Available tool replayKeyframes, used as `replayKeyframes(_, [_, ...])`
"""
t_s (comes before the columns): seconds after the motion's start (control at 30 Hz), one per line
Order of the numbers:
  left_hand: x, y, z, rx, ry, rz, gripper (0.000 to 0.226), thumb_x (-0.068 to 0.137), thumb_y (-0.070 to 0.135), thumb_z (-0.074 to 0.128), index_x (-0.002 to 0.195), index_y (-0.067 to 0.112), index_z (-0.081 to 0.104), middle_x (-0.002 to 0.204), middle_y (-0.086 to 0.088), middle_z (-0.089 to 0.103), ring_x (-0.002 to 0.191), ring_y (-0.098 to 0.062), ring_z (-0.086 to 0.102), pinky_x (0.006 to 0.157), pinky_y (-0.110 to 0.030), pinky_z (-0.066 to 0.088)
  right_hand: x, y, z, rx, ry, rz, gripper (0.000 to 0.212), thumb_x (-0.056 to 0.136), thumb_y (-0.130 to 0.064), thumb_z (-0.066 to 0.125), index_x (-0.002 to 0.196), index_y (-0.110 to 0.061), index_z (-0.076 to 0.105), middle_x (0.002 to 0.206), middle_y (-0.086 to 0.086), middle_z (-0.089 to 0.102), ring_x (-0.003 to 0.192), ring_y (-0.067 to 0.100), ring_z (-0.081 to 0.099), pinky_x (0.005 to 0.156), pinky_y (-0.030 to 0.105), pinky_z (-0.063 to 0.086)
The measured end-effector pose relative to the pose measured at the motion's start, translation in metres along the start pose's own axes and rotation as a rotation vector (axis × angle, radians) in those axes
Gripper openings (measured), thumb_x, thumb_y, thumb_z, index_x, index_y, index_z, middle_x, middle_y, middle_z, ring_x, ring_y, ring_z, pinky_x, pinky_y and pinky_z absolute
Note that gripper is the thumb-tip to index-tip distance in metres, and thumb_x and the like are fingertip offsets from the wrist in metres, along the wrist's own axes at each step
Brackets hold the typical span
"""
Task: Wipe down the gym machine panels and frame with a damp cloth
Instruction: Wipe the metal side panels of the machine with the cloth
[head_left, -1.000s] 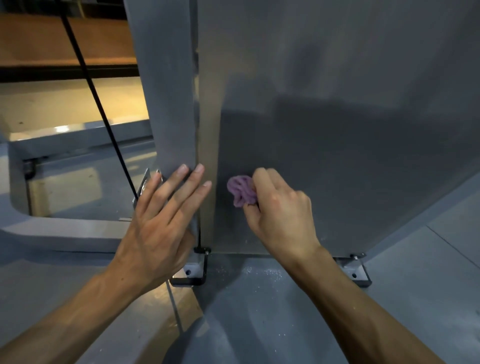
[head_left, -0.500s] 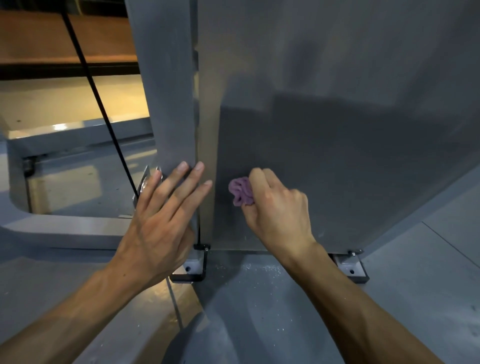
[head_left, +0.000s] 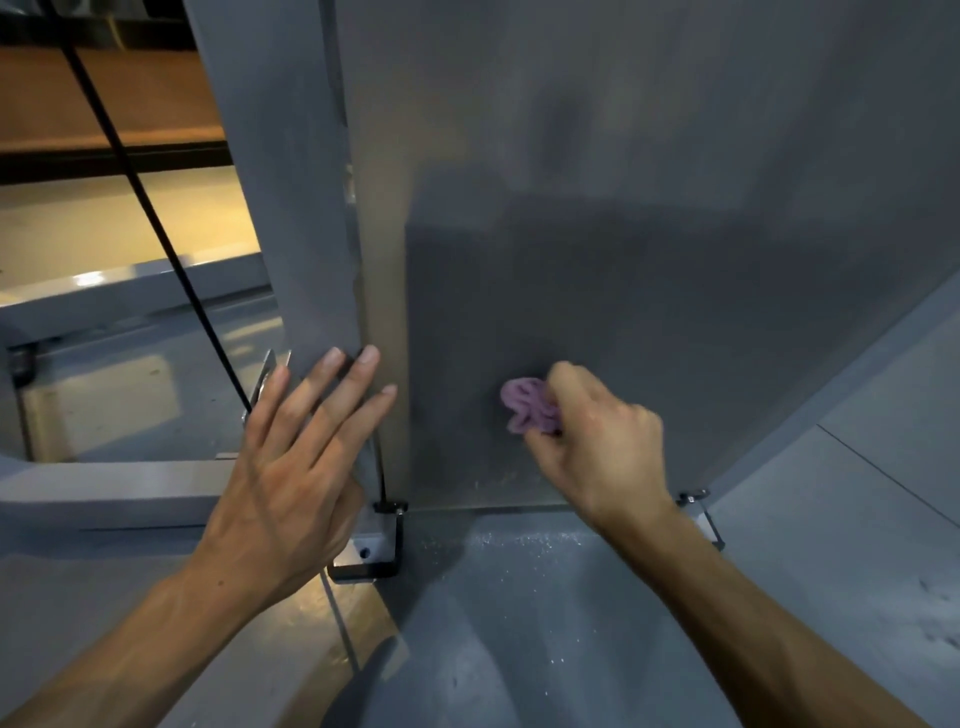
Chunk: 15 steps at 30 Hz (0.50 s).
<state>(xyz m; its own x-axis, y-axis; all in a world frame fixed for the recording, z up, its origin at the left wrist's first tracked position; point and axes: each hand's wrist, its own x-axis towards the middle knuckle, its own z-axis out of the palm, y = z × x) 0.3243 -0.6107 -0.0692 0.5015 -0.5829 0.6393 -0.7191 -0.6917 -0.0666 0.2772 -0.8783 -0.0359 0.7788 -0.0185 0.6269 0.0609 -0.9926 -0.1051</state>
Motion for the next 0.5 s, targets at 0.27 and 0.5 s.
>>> replayKeyframes(0.27, [0.0,0.008,0.005,-0.002,-0.004,-0.052,0.069,0.082,0.01,0.044,0.151,0.003,0.048,0.168,-0.017,0.028,0.157,-0.038,0.02,0.125,-0.062,0.018,0.004,0.096,-0.051,0.15,0.196,0.57,0.029,0.081,-0.032,0.07,0.079,-0.018,0.044,0.066,-0.001,0.054,0.065,0.03,0.053,0.064,0.045,0.049])
replayKeyframes(0.5, [0.005,0.024,0.006,-0.038,-0.028,-0.085,0.071,0.081,0.011,0.042,0.15,0.002,0.048,0.168,-0.022,0.025,0.157,-0.037,0.021,0.127,-0.057,0.017,0.006,0.054,-0.031,0.33,0.281,0.586,0.021,0.077,-0.031,0.06,0.075,-0.025,0.041,0.063,-0.007,0.056,0.063,0.02,0.052,0.065,0.035,0.046])
